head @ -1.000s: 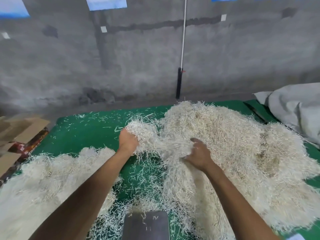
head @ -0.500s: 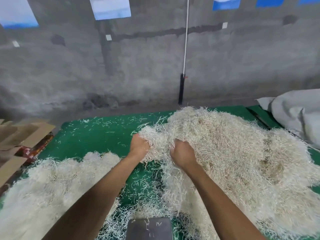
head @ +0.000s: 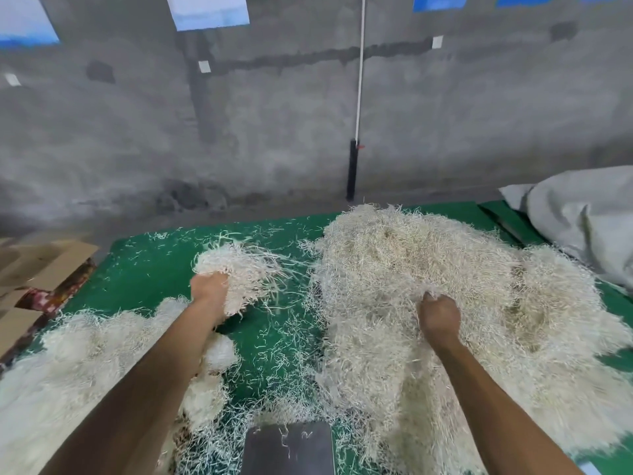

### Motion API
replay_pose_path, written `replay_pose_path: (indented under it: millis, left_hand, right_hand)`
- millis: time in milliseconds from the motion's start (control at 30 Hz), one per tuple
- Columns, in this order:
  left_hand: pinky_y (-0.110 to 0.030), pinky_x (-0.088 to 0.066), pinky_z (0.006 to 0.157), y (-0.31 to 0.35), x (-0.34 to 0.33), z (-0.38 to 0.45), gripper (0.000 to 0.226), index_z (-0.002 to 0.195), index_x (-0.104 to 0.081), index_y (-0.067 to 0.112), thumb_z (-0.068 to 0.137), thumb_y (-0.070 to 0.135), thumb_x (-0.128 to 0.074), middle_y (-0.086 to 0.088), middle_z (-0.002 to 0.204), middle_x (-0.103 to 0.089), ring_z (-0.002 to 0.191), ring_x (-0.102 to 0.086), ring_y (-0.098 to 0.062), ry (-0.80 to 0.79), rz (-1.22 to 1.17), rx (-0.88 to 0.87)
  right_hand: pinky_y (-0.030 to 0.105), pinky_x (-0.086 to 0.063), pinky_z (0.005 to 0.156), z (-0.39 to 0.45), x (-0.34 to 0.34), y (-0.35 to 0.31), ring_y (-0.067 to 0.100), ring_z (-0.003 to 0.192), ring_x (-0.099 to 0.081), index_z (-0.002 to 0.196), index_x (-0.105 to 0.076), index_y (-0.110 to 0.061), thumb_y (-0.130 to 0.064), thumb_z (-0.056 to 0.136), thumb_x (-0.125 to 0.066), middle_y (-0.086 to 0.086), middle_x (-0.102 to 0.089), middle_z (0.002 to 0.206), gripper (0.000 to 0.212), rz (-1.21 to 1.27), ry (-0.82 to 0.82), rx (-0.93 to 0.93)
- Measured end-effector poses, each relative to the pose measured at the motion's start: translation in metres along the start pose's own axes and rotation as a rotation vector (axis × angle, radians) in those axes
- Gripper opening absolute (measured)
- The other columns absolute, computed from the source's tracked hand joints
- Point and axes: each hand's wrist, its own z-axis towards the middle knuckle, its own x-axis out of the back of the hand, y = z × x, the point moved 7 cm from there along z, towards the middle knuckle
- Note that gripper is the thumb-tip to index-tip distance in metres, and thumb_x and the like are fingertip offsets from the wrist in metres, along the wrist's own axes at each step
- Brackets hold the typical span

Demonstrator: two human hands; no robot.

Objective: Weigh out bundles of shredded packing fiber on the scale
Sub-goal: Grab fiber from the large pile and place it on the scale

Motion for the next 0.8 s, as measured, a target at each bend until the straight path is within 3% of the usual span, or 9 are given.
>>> replay_pose_path:
  millis: [133, 233, 300, 367, 500, 600, 667, 733, 800]
  left_hand:
    - [-0.021, -0.034, 0.048, -0.030, -0.025, -0.015, 0.008, 0.092, -0.049, 0.000, 0.096, -0.001, -0.055, -0.001, 0.071, -0.046, 0.055, -0.038, -0.011, -0.013, 0.022, 0.074]
    - [-0.023, -0.040, 0.051, -0.035, -0.037, -0.048, 0.025, 0.116, -0.049, 0.000, 0.093, -0.008, -0.050, -0.005, 0.078, -0.047, 0.061, -0.044, -0.012, -0.093, 0.053, 0.071]
    - [-0.035, -0.053, 0.077, -0.039, -0.038, -0.068, 0.052, 0.144, -0.035, 0.004, 0.095, -0.004, -0.049, -0.015, 0.103, -0.055, 0.090, -0.058, -0.023, -0.174, 0.017, 0.082]
    - [-0.047, -0.047, 0.100, -0.044, -0.038, -0.082, 0.061, 0.152, -0.025, 0.009, 0.098, 0.007, -0.053, -0.017, 0.132, -0.049, 0.121, -0.052, -0.032, -0.234, 0.001, 0.123]
    - [-0.031, -0.051, 0.074, -0.054, -0.044, -0.115, 0.046, 0.143, -0.042, -0.002, 0.102, 0.016, -0.052, 0.000, 0.097, -0.055, 0.081, -0.054, -0.011, -0.452, -0.072, 0.052]
    - [-0.043, -0.050, 0.093, -0.081, -0.038, -0.146, 0.048, 0.148, -0.040, 0.006, 0.102, 0.018, -0.050, -0.002, 0.112, -0.055, 0.086, -0.053, -0.009, -0.606, -0.009, 0.016]
    - [-0.031, -0.049, 0.079, -0.097, -0.024, -0.166, 0.048, 0.147, -0.043, 0.015, 0.100, 0.017, -0.051, -0.008, 0.118, -0.056, 0.083, -0.051, -0.006, -0.702, 0.067, -0.026]
    - [-0.016, -0.047, 0.073, -0.114, -0.005, -0.171, 0.055, 0.143, -0.051, 0.027, 0.094, 0.003, -0.054, -0.012, 0.127, -0.053, 0.083, -0.050, -0.001, -0.727, 0.115, -0.090]
    - [-0.008, -0.044, 0.092, -0.130, 0.016, -0.175, 0.055, 0.136, -0.059, 0.030, 0.091, 0.000, -0.061, -0.003, 0.139, -0.047, 0.106, -0.054, -0.002, -0.745, 0.106, -0.148]
  right_hand:
    - [0.036, -0.057, 0.087, -0.025, -0.019, -0.018, 0.032, 0.106, -0.067, 0.157, -0.027, 0.003, -0.032, 0.107, -0.055, 0.026, -0.057, 0.139, 0.067, 0.193, -0.164, 0.036]
    - [0.037, -0.054, 0.092, -0.041, -0.023, -0.037, 0.028, 0.114, -0.061, 0.156, -0.024, -0.006, -0.038, 0.098, -0.071, 0.021, -0.046, 0.147, 0.081, 0.317, -0.308, 0.073]
    - [0.047, -0.046, 0.111, -0.052, -0.022, -0.049, 0.036, 0.135, -0.048, 0.154, -0.026, -0.007, -0.036, 0.089, -0.081, 0.018, -0.042, 0.148, 0.089, 0.219, -0.381, 0.176]
    - [0.050, -0.041, 0.116, -0.076, -0.023, -0.063, 0.036, 0.141, -0.043, 0.154, -0.031, -0.010, -0.032, 0.083, -0.087, 0.013, -0.043, 0.149, 0.093, 0.142, -0.469, 0.282]
    - [0.035, -0.043, 0.110, -0.164, -0.041, -0.094, 0.024, 0.140, -0.045, 0.144, -0.048, -0.027, -0.035, 0.083, -0.086, -0.002, -0.041, 0.154, 0.073, 0.227, -0.622, 0.526]
    - [0.043, -0.030, 0.119, -0.227, -0.087, -0.086, 0.017, 0.147, -0.032, 0.159, -0.031, -0.031, -0.056, 0.076, -0.085, -0.003, -0.028, 0.166, 0.102, 0.128, -0.792, 0.564]
    - [0.043, -0.031, 0.122, -0.244, -0.113, -0.066, 0.019, 0.146, -0.038, 0.161, -0.028, -0.021, -0.062, 0.077, -0.082, 0.003, -0.033, 0.165, 0.109, 0.028, -0.801, 0.483]
    - [0.034, -0.058, 0.094, -0.248, -0.128, -0.043, 0.015, 0.108, -0.068, 0.147, -0.046, -0.012, -0.054, 0.084, -0.079, 0.013, -0.065, 0.132, 0.083, -0.012, -0.761, 0.401]
    - [0.021, -0.054, 0.054, -0.248, -0.128, -0.030, 0.009, 0.065, -0.064, 0.147, -0.046, -0.007, -0.049, 0.094, -0.071, 0.009, -0.070, 0.097, 0.072, -0.181, -0.649, 0.443]
